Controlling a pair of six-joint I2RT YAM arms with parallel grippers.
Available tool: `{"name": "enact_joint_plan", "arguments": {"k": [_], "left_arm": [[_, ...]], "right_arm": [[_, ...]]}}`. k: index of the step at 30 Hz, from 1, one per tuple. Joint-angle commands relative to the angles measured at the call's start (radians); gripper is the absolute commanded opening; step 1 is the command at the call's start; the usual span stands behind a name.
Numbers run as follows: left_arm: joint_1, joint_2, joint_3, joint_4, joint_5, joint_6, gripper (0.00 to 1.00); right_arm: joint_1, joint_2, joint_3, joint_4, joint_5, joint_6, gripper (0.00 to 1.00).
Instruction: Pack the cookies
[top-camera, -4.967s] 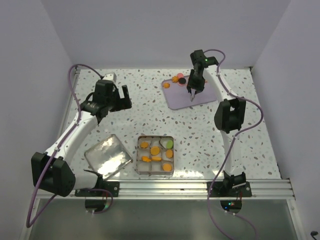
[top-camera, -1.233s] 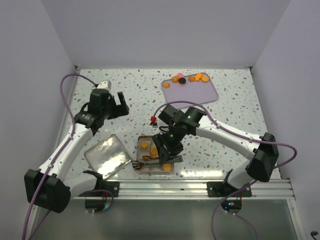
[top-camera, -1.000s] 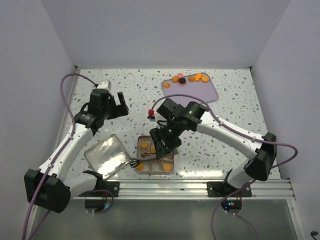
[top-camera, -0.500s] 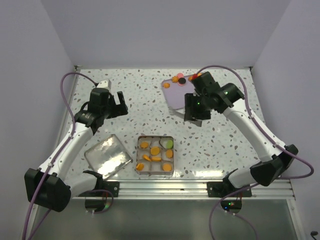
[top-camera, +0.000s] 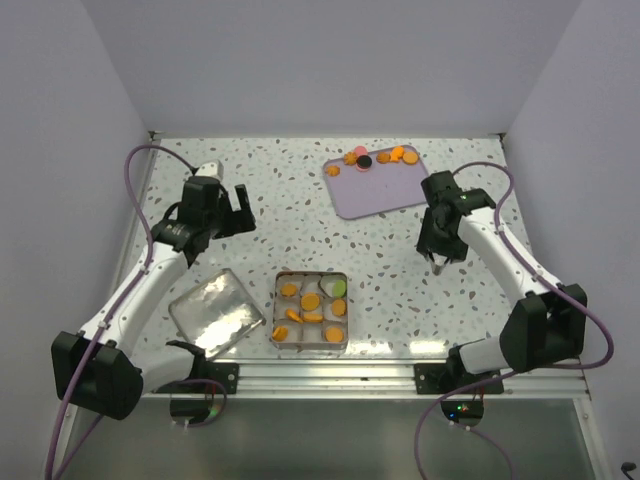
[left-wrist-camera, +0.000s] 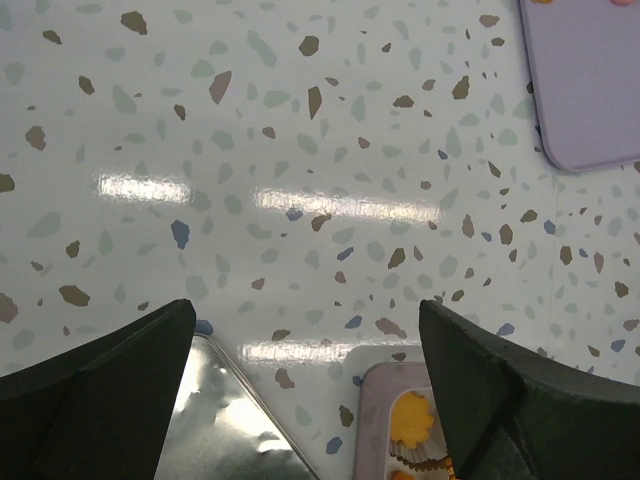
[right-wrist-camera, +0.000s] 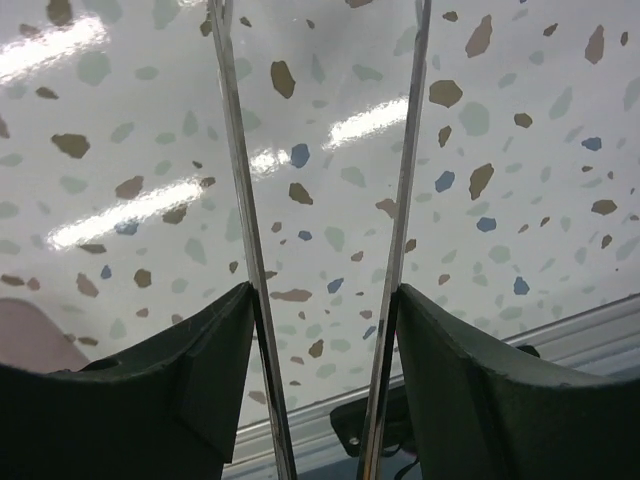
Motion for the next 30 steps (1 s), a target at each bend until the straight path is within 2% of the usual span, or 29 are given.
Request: {"name": "enact_joint_plan", "arguments": {"k": [1,5,6,12,19,23,30], "left_arm": [[0.012,0.025,0.012,-0.049,-0.034,0.009,1.00],[0.012,0.039,-0.013,-0.072,-0.041,-0.005,1.00],[0.010,0.039,-0.017,-0.074,-0.038,-0.006,1.00],[0.009,0.040,-0.063,-0.078,-0.017,-0.022,1.00],[0.009,0.016,-0.141,-0.092,0.018,-0.057,0.99],[0.009,0.027,-0.180,-0.101,0.031,-0.100,0.96],[-0.033,0.135,-0.230,-0.080,0.077,-0.166,0.83]], "right_arm": [[-0.038,0.043,-0.082,0.113,-0.009,0.032,0.61],[-0.059,0.080,-0.163,0.187,-0.090,0.075,0.63],[-0.059,0.088,-0.181,0.207,-0.107,0.090,0.70],[-0.063,0.141,-0.192,0.236,-0.128,0.098,0.82],[-0.063,0.123,-0.137,0.210,-0.138,0.089,0.85],[-0.063,0.085,-0.042,0.174,-0.144,0.070,0.86],[-0.063,0.049,0.042,0.098,-0.170,0.040,0.87]]}}
